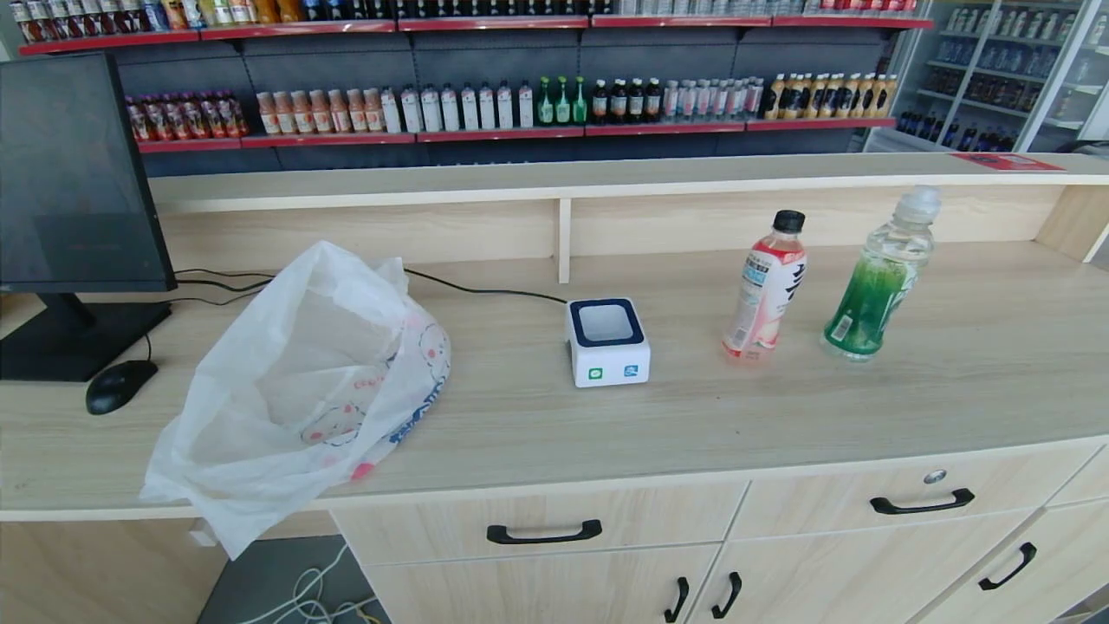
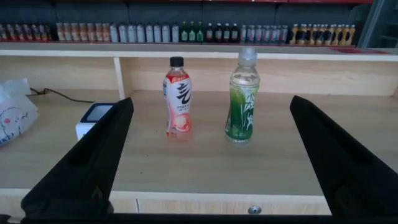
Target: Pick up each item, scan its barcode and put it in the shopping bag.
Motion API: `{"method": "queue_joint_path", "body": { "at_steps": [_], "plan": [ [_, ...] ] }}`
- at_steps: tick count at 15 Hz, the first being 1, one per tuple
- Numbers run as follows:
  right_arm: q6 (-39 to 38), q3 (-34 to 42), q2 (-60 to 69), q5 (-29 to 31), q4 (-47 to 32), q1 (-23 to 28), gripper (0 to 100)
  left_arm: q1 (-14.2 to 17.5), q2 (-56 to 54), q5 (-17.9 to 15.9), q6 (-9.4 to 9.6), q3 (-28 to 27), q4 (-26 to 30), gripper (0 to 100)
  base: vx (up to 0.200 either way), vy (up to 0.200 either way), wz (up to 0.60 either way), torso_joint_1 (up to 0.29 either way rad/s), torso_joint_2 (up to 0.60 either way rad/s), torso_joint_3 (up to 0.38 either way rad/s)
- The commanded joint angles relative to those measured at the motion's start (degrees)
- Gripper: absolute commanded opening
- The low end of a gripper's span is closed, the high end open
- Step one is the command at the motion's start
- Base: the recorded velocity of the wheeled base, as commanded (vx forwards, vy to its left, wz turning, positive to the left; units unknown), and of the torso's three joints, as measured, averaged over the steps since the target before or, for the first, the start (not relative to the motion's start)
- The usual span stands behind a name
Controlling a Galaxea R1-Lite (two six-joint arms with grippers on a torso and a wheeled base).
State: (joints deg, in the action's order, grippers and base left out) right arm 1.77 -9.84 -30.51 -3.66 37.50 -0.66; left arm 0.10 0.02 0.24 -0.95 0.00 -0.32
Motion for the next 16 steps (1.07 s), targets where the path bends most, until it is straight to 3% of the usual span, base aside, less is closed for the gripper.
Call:
{"method": "queue_joint_path", "body": {
  "at_steps": [1, 2, 11, 16],
  "plan": [
    [0.1, -2.7, -32.9, 0.0, 30.7, -1.8, 100, 0.0, 0.1, 0.0, -0.02, 0.0, 0.0, 100, 0.0, 0.0, 0.0, 0.0, 0.0, 0.0],
    [0.2, -6.9, -41.1, 0.1, 36.9, -2.2, 100, 0.0, 0.0, 0.0, -0.02, 0.0, 0.0, 100, 0.0, 0.0, 0.0, 0.0, 0.0, 0.0],
    [0.3, -25.9, -66.8, 4.1, 41.3, -10.1, 100, 0.0, 0.1, 0.0, -0.02, 0.0, 0.0, 100, 0.0, 0.0, 0.0, 0.0, 0.0, 0.0],
    [-0.4, -25.5, -74.3, 0.8, 43.1, -9.8, 100, 0.0, 0.0, 0.0, -0.02, 0.0, 0.0, 100, 0.0, 0.0, 0.0, 0.0, 0.0, 0.0]
  ]
}}
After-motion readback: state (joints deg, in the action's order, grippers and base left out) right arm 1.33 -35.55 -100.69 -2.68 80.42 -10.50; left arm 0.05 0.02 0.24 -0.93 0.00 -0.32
